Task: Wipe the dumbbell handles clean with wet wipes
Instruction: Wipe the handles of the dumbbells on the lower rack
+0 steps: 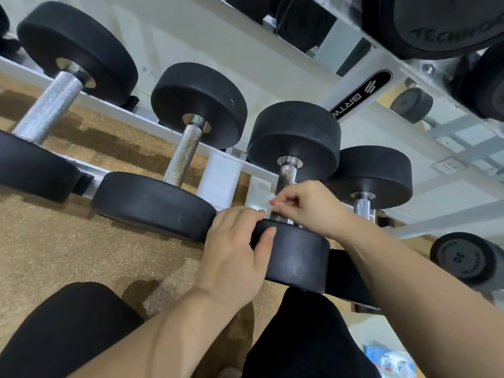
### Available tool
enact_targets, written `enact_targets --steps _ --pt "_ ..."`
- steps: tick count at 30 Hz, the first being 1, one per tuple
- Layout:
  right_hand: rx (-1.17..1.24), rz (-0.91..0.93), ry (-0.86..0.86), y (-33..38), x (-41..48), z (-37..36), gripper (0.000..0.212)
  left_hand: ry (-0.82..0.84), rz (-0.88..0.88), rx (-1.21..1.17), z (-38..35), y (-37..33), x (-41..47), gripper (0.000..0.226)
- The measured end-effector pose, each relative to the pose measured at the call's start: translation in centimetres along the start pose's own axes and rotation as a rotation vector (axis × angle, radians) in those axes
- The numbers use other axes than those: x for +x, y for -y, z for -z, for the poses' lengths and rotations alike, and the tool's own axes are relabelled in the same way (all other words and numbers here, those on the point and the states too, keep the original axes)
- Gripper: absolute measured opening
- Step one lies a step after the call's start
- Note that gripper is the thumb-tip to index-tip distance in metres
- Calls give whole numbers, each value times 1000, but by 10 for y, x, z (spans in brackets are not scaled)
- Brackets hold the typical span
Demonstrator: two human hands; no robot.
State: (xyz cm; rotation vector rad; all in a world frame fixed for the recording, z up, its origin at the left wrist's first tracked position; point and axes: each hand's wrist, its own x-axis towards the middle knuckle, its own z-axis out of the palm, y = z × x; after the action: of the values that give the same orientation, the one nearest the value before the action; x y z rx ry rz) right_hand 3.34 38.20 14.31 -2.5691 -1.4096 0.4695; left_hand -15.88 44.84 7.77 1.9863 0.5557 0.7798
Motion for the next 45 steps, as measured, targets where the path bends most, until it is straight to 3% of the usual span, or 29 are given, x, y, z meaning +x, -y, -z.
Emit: enact_targets --steps 3,6,10,13,16,18,22,25,29,30,32,36,38,40,43,45 --pt "-52 38 66 1 3 1 5 5 -5 -8 0 1 1 31" --pt "-295 102 -78 2 30 2 21 7 -5 -8 -1 2 0 32" --pt "-294 17 -112 2 48 10 35 -2 -16 16 -1 2 0 33" --pt "-241 78 70 8 22 10 17 0 -18 23 0 2 1 32" --pt "-21 77 252 5 -2 11 6 -13 -22 15 -1 2 1 31" --pt "-14 118 186 -3 3 10 9 -17 -27 15 -2 2 1 30" --pt "-214 178 -204 -18 34 5 17 20 -5 13 0 3 3 32" --pt "-13 32 -222 -19 31 10 15 55 39 32 2 -1 4 35" --pt "203 12 209 -8 -3 9 10 90 103 75 4 -4 5 38" --pt "234 15 232 -9 -8 6 7 96 104 85 5 -5 5 37" --pt "277 -18 121 -15 -9 4 4 106 88 107 5 -5 4 37" --pt "184 -49 -267 -25 15 2 9 133 82 196 9 -10 5 40" --pt "240 -112 -357 -26 23 2 10 120 108 234 11 -20 9 34" --pt "310 -166 -345 -23 21 3 10 105 221 167 6 -36 14 24" --pt "486 -279 -131 -23 3 2 7 88 479 -5 -10 -59 29 14" --pt "742 -368 -37 -27 -9 -4 10 113 514 80 -20 -63 39 17"
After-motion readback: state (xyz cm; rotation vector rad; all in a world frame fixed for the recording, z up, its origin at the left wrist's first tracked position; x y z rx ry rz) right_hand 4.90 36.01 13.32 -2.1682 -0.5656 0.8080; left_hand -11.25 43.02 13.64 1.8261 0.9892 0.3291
